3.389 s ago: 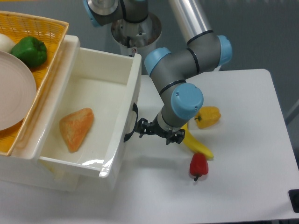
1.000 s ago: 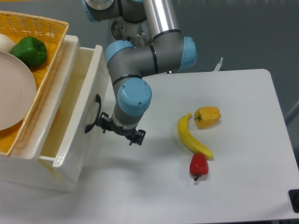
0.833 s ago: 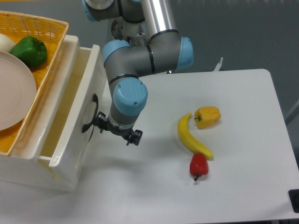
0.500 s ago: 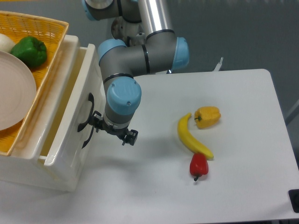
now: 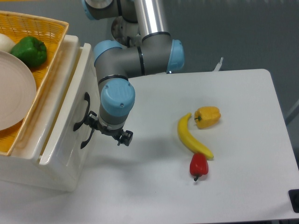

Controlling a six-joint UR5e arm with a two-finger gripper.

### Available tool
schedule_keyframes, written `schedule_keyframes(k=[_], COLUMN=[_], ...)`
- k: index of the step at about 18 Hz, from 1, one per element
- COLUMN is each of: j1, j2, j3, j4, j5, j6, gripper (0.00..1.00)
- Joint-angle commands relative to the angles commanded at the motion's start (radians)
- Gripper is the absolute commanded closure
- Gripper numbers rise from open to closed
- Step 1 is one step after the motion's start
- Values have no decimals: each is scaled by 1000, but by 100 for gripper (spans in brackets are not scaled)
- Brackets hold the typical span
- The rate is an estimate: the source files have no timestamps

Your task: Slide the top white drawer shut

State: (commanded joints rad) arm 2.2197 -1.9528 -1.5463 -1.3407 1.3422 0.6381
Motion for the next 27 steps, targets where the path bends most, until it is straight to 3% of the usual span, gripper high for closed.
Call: schedule_keyframes(k=[27], j1=[-3], j2=[8], j3=[-8], j4=[-3], j5=[-26], j6=[-8], gripper=[0])
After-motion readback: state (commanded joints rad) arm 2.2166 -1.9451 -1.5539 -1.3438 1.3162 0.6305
